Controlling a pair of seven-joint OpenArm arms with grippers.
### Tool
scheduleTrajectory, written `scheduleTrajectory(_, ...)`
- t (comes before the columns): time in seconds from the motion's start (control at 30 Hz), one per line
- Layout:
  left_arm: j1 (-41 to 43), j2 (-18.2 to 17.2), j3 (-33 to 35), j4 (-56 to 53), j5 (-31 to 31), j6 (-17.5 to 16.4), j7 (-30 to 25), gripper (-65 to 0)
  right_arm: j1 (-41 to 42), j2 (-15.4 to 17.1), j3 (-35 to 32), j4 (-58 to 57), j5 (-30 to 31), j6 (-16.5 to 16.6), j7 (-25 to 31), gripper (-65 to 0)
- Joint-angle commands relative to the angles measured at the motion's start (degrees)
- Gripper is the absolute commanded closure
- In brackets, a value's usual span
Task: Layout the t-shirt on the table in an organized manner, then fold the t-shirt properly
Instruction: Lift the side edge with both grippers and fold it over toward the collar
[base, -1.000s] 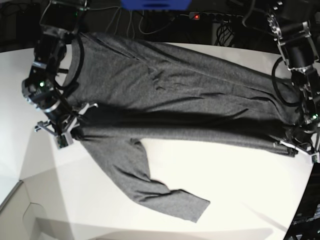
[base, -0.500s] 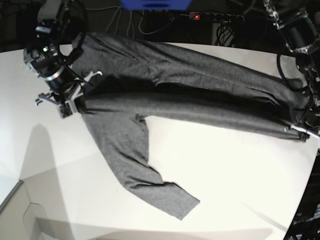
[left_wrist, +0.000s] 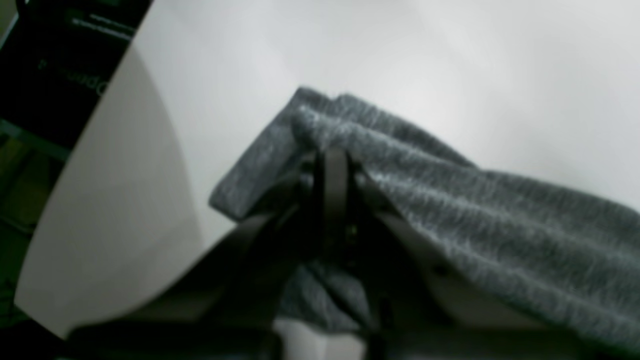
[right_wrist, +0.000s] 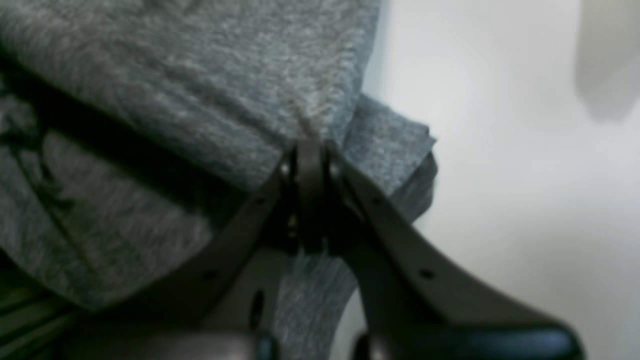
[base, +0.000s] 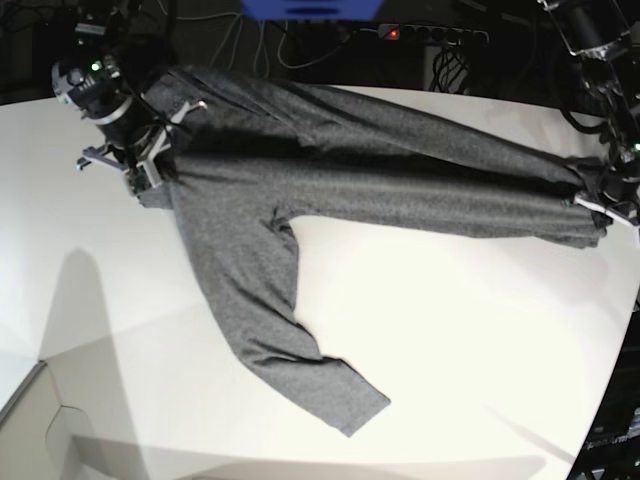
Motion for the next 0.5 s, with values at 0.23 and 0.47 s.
scheduleTrajectory(0.23,0.16,-1.17,-0.46,1.15,-0.23,0.06,-1.52,-0.2,-0.53,0.47,0.38,0.83,0.78,-0.25,1.33,0.0)
scheduleTrajectory(0.47,0.07,-1.35,-0.54,0.97,-0.23,0.06,-1.52,-0.2,-2.11,1.26,0.2,0.83,0.78,-0.25,1.33,0.0)
